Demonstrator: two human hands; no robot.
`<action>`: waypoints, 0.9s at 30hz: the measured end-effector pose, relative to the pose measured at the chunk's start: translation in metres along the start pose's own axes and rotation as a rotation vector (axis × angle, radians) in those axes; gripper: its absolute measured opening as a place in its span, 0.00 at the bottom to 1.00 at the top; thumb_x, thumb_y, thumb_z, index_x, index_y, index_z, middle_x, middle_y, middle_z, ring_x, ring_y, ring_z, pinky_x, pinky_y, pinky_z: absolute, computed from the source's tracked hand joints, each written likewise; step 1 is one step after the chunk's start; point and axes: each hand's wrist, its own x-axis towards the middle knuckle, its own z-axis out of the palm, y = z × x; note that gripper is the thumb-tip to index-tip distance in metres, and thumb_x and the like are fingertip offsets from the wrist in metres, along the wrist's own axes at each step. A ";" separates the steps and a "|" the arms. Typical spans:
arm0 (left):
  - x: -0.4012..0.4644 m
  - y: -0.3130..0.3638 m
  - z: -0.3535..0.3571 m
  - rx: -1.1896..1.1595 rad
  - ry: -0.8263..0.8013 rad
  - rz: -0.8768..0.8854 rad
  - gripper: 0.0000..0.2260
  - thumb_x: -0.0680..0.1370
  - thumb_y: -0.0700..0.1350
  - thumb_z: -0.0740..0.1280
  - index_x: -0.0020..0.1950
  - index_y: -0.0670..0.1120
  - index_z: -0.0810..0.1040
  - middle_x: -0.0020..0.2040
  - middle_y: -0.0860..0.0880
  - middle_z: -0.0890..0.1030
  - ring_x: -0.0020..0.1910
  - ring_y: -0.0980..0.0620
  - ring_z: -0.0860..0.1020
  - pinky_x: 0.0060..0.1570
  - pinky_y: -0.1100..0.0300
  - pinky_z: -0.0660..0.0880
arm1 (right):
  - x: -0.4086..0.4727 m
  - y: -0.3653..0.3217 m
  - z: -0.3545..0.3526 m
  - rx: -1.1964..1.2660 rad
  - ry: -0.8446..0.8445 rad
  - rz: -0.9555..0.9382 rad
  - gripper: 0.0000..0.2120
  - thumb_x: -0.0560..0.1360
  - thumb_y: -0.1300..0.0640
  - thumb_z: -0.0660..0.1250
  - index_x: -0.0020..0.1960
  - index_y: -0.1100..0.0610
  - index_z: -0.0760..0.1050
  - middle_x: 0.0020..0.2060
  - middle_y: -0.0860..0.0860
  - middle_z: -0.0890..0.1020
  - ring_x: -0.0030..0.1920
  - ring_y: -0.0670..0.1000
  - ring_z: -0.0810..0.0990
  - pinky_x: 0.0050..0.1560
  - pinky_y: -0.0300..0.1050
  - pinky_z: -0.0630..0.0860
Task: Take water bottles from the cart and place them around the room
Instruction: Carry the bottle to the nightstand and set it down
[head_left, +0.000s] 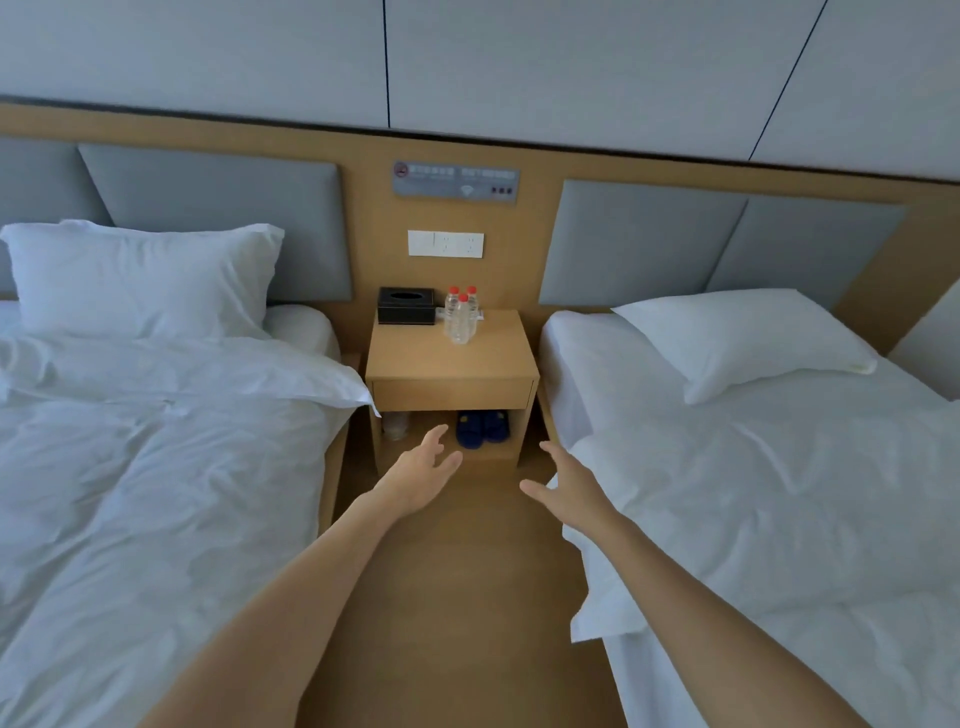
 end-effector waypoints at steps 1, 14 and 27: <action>0.021 -0.005 -0.002 -0.009 -0.006 -0.010 0.27 0.81 0.55 0.56 0.77 0.53 0.49 0.74 0.47 0.65 0.69 0.47 0.69 0.65 0.54 0.66 | 0.019 0.001 0.003 0.006 -0.024 0.011 0.32 0.76 0.50 0.65 0.76 0.52 0.54 0.74 0.50 0.61 0.73 0.52 0.62 0.70 0.47 0.62; 0.323 -0.030 -0.090 0.004 0.076 -0.117 0.25 0.82 0.52 0.55 0.76 0.52 0.50 0.71 0.46 0.69 0.65 0.47 0.72 0.64 0.54 0.69 | 0.368 -0.032 -0.020 0.037 -0.132 0.018 0.35 0.76 0.50 0.65 0.76 0.55 0.51 0.74 0.51 0.60 0.73 0.53 0.61 0.69 0.47 0.62; 0.551 -0.057 -0.171 -0.069 0.022 -0.182 0.25 0.81 0.52 0.55 0.76 0.51 0.51 0.73 0.47 0.66 0.67 0.45 0.70 0.65 0.53 0.68 | 0.593 -0.078 -0.031 0.029 -0.114 0.111 0.33 0.76 0.55 0.66 0.75 0.56 0.53 0.73 0.53 0.64 0.72 0.53 0.63 0.68 0.45 0.63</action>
